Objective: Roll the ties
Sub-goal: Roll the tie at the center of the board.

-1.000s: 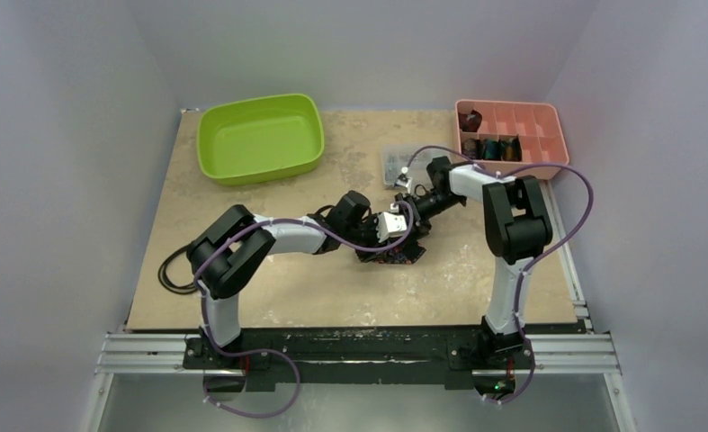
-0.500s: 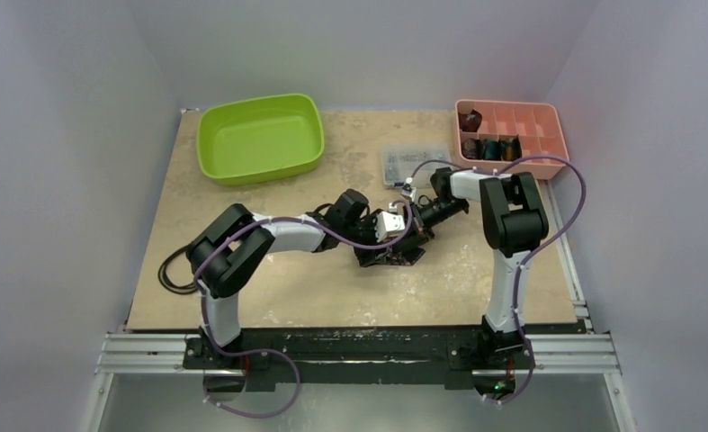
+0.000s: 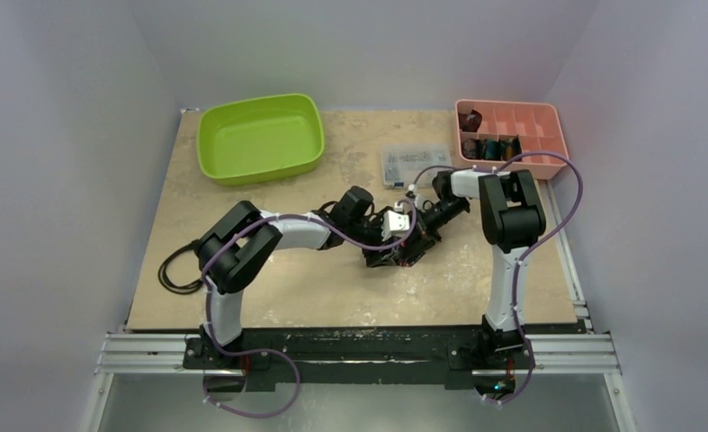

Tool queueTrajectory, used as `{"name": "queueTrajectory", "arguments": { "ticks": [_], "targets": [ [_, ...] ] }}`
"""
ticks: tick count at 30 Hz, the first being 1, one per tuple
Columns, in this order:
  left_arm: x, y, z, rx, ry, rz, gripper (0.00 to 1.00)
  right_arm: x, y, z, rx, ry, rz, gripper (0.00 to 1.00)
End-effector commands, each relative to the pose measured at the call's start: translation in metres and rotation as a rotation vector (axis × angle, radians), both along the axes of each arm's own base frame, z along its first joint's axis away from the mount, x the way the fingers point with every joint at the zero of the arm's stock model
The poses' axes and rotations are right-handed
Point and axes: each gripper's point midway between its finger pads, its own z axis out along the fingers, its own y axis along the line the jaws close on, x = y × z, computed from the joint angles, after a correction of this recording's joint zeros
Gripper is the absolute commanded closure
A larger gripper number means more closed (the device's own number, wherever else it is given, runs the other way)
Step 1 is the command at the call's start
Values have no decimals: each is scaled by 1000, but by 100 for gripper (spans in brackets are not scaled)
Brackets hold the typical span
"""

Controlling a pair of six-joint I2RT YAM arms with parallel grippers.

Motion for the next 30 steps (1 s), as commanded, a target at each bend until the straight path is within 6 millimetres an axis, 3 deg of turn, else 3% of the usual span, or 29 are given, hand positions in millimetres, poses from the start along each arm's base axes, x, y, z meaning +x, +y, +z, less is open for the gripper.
{"name": "queueTrajectory", "arguments": {
  "ticks": [1,7,14,20,22,24,28,30],
  "targets": [
    [0,-21,14,-58,-77,-75,23,20,-31,-53,-241,-162,132,100],
    [-4,-18,15,-23,-112,-81,17,19,-30,-56,-263,-166,186,100],
    [-14,-3,16,29,-185,-105,17,5,-25,-54,-251,-155,272,100],
    [-12,-15,21,46,-199,-116,21,-1,-13,-54,-225,-137,286,100],
    [-14,-19,18,59,-193,-124,26,1,-11,-54,-218,-135,278,100],
    [-17,-18,14,82,-169,-129,37,1,-10,-52,-215,-136,277,100],
    [-24,1,-7,165,-115,-89,61,2,-6,-43,-188,-159,271,100],
    [-26,12,-20,208,-92,-56,66,2,-3,-35,-161,-164,260,100]
  ]
}}
